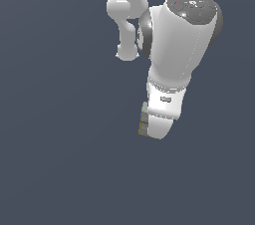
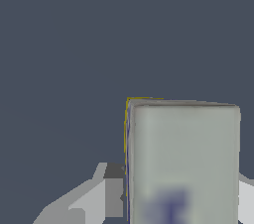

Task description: Pick up the object and move it to a goal position.

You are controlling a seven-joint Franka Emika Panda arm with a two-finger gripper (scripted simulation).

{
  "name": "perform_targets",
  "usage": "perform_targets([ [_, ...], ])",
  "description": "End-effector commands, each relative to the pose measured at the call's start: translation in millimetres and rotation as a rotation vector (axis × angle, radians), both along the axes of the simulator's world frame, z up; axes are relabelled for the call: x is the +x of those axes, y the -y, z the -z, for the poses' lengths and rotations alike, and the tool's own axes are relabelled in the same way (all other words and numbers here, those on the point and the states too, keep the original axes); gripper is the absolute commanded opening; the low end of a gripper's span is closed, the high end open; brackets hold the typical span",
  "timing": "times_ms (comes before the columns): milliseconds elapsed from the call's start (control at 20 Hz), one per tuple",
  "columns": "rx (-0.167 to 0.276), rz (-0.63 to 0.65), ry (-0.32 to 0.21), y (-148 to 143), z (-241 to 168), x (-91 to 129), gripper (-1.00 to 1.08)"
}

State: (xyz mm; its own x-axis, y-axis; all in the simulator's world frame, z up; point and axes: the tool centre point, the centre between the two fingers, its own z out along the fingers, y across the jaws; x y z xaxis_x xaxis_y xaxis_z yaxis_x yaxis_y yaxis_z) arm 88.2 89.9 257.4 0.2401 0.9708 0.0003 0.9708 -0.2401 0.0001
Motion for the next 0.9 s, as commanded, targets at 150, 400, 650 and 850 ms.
perform_targets([
  [150, 0.000, 0.000, 0.000, -9.3, -11.3, 19.3, -1.00],
  [400, 0.000, 0.000, 0.000, -16.3, -19.6, 34.2, -1.00],
  [650, 0.000, 0.000, 0.000, -21.2, -25.6, 44.9, -1.00],
  [850, 0.000, 0.000, 0.000, -24.0, -28.3, 50.4, -1.00],
])
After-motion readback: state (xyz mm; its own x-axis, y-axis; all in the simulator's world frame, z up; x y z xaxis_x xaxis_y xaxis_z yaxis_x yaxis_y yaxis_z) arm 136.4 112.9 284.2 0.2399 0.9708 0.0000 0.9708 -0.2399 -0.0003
